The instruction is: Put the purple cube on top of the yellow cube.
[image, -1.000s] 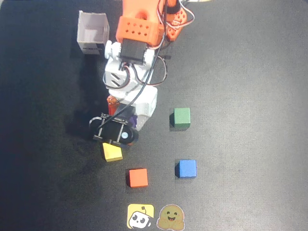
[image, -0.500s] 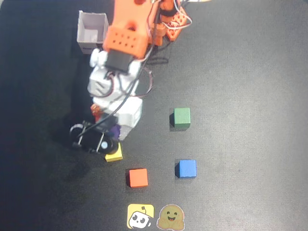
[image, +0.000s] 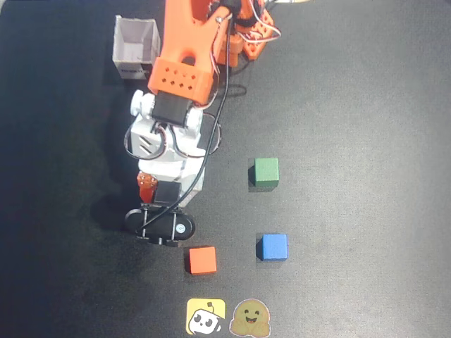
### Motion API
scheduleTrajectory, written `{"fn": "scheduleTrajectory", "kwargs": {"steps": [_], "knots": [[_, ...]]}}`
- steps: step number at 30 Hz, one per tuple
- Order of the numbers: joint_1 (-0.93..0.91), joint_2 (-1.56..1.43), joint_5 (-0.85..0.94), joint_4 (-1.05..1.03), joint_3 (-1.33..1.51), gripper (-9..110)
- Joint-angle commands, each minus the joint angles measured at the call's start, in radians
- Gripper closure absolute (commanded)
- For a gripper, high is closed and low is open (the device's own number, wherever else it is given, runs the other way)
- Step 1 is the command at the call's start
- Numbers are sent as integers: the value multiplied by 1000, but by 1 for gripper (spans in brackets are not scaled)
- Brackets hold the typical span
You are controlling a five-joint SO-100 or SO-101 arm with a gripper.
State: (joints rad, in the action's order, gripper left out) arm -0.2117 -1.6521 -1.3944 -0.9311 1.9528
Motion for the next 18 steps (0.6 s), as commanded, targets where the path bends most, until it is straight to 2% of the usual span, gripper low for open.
{"fn": "scheduleTrajectory", "kwargs": {"steps": [1, 8, 18], "knots": [[-6, 5, 28, 12, -87, 101], [-28, 26, 91, 11, -101, 101], [-29, 44, 92, 12, -98, 101]]}}
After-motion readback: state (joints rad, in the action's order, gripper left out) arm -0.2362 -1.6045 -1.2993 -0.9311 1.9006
